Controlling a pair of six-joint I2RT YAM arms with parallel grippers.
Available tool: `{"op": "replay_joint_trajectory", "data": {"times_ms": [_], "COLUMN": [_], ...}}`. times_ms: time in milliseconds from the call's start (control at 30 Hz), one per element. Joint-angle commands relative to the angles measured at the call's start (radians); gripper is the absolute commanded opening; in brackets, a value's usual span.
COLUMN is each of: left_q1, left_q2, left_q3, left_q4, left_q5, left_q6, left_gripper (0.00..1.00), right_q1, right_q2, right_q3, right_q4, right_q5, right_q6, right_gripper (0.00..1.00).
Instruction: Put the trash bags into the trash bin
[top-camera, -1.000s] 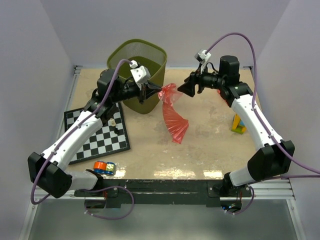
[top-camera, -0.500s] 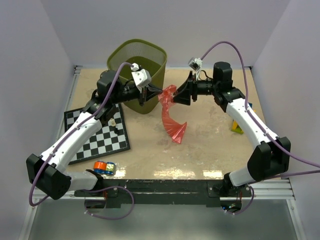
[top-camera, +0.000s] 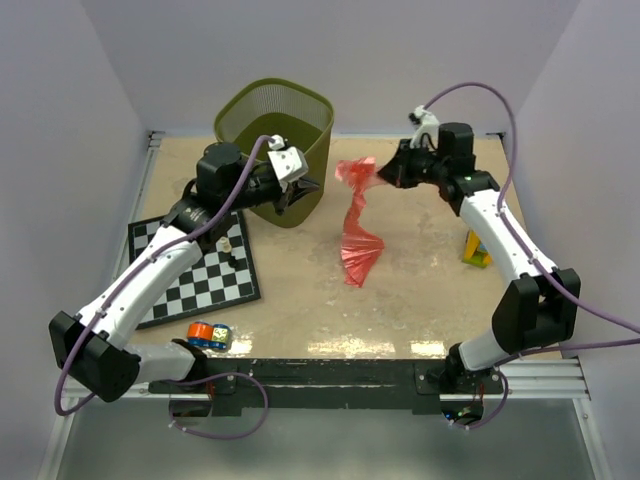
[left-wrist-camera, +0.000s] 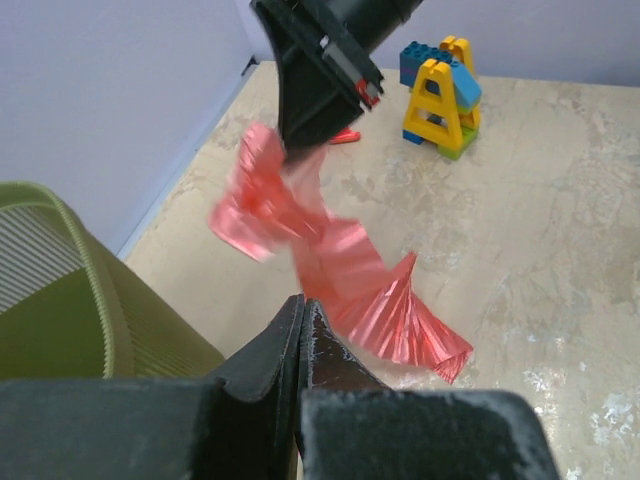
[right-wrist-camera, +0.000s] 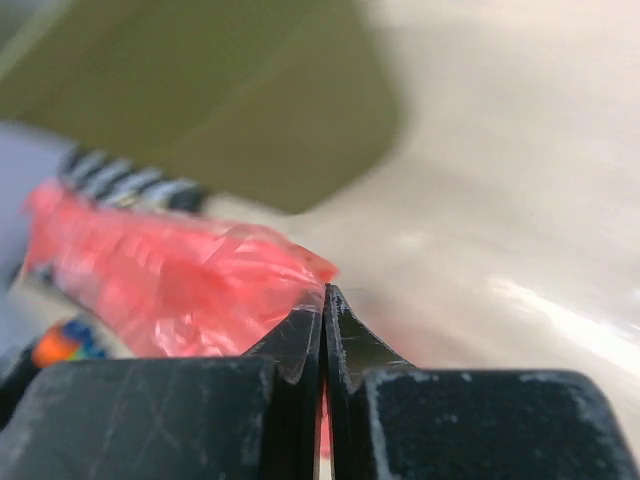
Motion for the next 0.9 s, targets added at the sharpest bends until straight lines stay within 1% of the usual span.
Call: {"op": "replay_joint_trajectory", "data": {"times_ms": [0,67,100,167,233,300,333,400,500,633,700,867], "left_q1": [-0.001,-0.001,0.001,-0.001,-0.002,-0.008,-0.017,-0.048,-0.097,-0.158,-0.171,-0.171], "left_q2": [-0.068,-0.067,-0.067,-0.061,-0.024,0.030,0.065,0.135,0.199,0.235,0.260,0.323], "left_q3": [-0.011,-0.022,-0.025,-0.019,0.023,0.085,0.131,0.205,0.276,0.279,0.285,0.354], "left_q4": [-0.020,-0.023,-0.008,0.050,0.101,0.128,0.172,0.189,0.212,0.275,0.302,0.327], "left_q5": [-0.072,-0.080,-0.079,-0.092,-0.094,-0.103,-0.115,-0.163,-0.204,-0.226,-0.253,-0.260], "left_q6": [0.062,0.048,0.024,-0.078,-0.157,-0.278,-0.310,-0.341,-0.323,-0.297,-0.306,-0.354], "left_gripper": [0.00,0.00,0.10,0.37,0.53,0.69,0.74,0.76,0.78,0.79,0.78,0.77], "right_q1": [-0.136,-0.136,-0.135,-0.112,-0.064,-0.012,0.011,0.035,0.058,0.074,0.082,0.085], "right_q2": [-0.021,-0.035,-0.046,-0.073,-0.098,-0.127,-0.139,-0.159,-0.167,-0.173,-0.179,-0.198], "right_q3": [0.062,0.060,0.059,0.059,0.066,0.077,0.083,0.098,0.143,0.174,0.172,0.148], "right_q4": [-0.114,-0.091,-0.079,-0.068,-0.071,-0.082,-0.088,-0.099,-0.128,-0.130,-0.131,-0.121], "right_q5": [0.349,0.286,0.235,0.191,0.190,0.215,0.226,0.270,0.275,0.273,0.264,0.278], "right_q6": [-0.054,-0.080,-0.095,-0.108,-0.172,-0.238,-0.276,-0.277,-0.273,-0.287,-0.312,-0.310], "right_gripper": [0.00,0.00,0.00,0.00,0.00,0.00,0.00,0.00,0.00,0.00,0.00,0.00]}}
